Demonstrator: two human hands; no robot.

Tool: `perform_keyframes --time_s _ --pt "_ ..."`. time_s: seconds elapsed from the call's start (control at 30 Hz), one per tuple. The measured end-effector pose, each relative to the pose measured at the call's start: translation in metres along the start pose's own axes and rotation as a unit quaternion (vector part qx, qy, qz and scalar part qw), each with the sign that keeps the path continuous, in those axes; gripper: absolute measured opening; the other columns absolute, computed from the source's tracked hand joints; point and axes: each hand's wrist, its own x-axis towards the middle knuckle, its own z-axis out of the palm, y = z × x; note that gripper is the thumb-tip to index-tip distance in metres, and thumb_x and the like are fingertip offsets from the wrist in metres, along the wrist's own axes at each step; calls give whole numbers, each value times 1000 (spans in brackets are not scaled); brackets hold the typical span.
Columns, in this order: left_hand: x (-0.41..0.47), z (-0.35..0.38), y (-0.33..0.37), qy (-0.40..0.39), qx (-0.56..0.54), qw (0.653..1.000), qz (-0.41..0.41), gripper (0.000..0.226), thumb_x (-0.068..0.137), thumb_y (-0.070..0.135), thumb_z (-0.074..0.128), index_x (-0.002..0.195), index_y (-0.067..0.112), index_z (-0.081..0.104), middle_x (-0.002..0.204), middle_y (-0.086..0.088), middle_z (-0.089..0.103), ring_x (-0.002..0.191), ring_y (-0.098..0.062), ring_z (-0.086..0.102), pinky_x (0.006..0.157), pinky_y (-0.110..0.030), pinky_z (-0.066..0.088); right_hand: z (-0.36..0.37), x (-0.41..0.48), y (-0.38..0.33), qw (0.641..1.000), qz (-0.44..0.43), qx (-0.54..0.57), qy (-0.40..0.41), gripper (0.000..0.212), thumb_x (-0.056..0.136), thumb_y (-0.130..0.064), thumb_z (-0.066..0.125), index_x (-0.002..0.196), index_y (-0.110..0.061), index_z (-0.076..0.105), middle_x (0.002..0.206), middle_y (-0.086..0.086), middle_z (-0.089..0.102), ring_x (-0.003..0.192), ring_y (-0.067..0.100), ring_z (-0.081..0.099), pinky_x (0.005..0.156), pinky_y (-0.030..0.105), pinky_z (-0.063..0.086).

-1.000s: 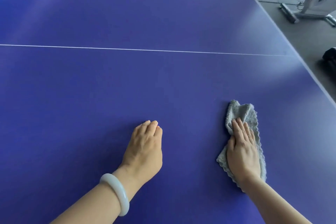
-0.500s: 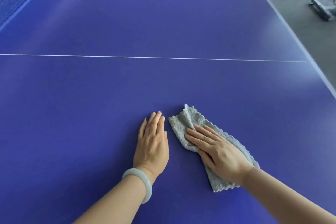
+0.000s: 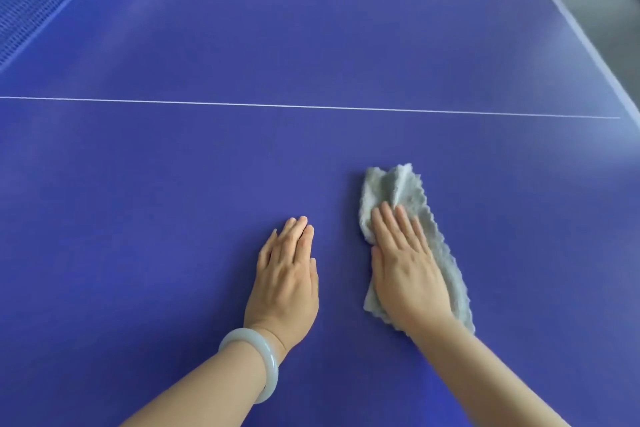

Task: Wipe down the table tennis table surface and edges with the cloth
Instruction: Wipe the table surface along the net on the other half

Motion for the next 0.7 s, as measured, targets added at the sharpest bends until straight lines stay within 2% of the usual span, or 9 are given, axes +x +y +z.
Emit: perform_keyframes --time_s 0.07,0.17,0.23,0.3,0.37,0.43,0.5,0.6,0.7 --pt "0 0 -1 0 -4 1000 -2 52 99 22 29 147 7 42 155 -6 36 145 -22 33 118 -44 29 7 -1 -15 997 -74 -10 -20 56 100 -24 27 155 -13 27 162 -2 20 152 18 10 124 35 5" --pt "3 -2 0 1 -2 1000 -6 52 97 21 35 145 6 44 153 -6 39 144 -23 35 117 -44 32 3 56 -19 981 -179 -6 -70 52 104 -24 31 156 -18 25 163 -5 19 152 13 4 124 30 -2" --pt "4 -4 2 -7 -2 1000 -8 53 97 23 31 147 8 41 155 -5 36 145 -21 32 118 -43 29 -3 101 -10 975 -207 6 -81 50 106 -23 36 155 -18 31 162 -3 25 152 16 12 125 31 3" --pt "4 -4 4 -11 -6 1000 -9 54 99 25 24 149 9 38 157 -3 32 147 -20 27 120 -42 24 -11 134 14 989 -140 15 -38 47 106 -22 38 152 -15 36 160 2 30 151 21 20 124 32 7" --pt "3 -3 3 -10 -2 1000 -9 53 100 24 24 149 9 37 157 -3 32 147 -20 27 121 -42 23 -23 152 63 999 23 24 34 47 106 -23 35 152 -13 36 161 5 29 151 24 20 124 35 8" --pt "3 -2 1 -6 0 1000 -9 51 100 23 30 148 9 39 156 -3 34 147 -20 29 120 -41 24 -39 144 121 979 193 23 67 49 106 -25 28 154 -13 30 163 5 23 152 25 15 123 40 7" --pt "2 1 -2 -1 2 1000 -7 50 100 23 34 147 9 40 156 -4 35 146 -20 30 120 -42 25 -52 118 154 953 292 27 73 52 106 -28 24 156 -13 24 165 4 18 152 24 10 124 40 4" --pt "5 1 -3 5 2 1000 -4 51 99 23 34 146 8 41 155 -5 36 145 -21 32 119 -43 27 -46 85 128 941 327 22 88 53 106 -25 23 157 -12 20 165 3 14 153 23 6 124 37 0" --pt "5 1 -2 -1 2 1000 -2 51 98 23 32 146 6 40 154 -7 36 145 -24 33 118 -44 28 -18 75 46 970 229 21 74 53 105 -19 27 157 -12 19 165 2 14 153 21 4 124 37 -1"
